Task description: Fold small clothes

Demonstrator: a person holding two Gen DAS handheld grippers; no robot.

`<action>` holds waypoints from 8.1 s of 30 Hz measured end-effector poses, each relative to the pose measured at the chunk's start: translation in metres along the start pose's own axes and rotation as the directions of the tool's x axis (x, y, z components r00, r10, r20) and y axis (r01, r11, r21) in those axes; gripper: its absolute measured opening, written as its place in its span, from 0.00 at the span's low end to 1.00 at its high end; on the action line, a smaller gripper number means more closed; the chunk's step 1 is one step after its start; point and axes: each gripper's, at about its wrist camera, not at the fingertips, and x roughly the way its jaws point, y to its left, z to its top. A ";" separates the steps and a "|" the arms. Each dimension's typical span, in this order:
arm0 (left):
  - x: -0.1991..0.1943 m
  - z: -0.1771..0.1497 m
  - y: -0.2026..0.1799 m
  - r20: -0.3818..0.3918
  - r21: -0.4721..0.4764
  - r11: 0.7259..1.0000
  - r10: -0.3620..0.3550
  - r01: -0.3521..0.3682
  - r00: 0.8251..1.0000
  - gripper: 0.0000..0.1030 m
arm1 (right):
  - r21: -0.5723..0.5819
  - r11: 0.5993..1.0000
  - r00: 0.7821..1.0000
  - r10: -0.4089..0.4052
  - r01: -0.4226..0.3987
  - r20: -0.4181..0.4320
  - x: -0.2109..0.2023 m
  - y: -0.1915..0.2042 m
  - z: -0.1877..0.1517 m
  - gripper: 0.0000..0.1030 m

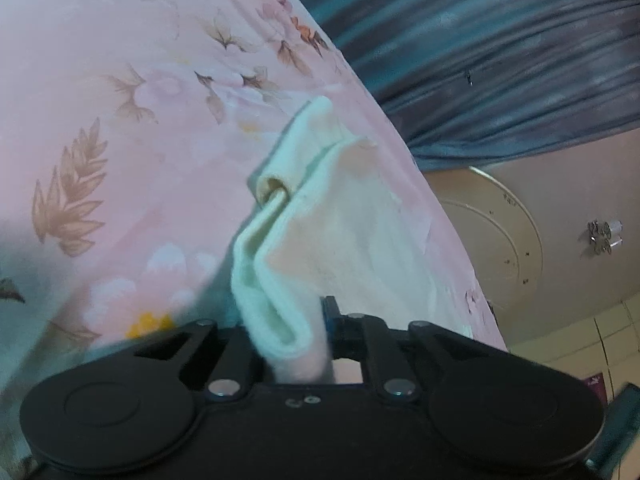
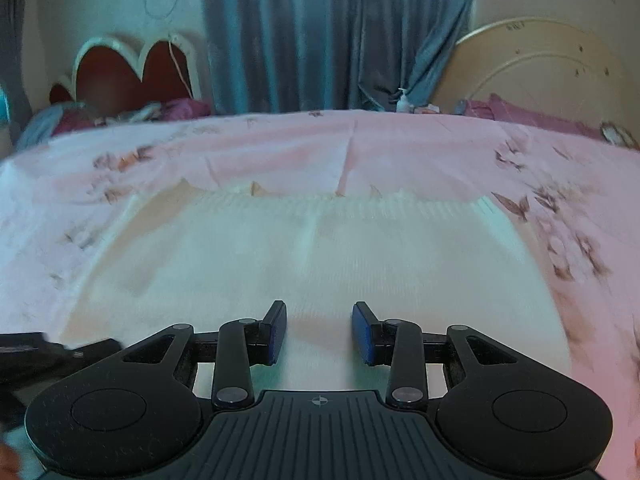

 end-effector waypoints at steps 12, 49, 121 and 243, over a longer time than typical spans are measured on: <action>-0.019 -0.013 -0.061 0.137 0.230 0.967 0.079 -0.110 0.987 0.06 | -0.060 0.996 0.997 0.071 -0.068 0.039 0.007 -0.011 -0.011 0.35; 0.005 -0.164 -0.178 -0.186 0.830 0.542 0.044 0.133 0.982 0.36 | 0.433 0.852 0.955 0.283 -0.293 0.089 -0.074 -0.194 -0.029 0.74; 0.082 -0.088 -0.175 -0.067 0.664 0.743 0.170 -0.084 0.983 0.51 | 0.242 0.958 0.979 0.182 -0.156 -0.091 -0.109 -0.157 -0.086 0.07; 0.032 -0.120 -0.147 -0.073 0.712 0.689 0.266 -0.136 0.961 0.55 | 0.276 0.952 0.982 0.164 -0.134 -0.088 -0.100 -0.177 -0.087 0.26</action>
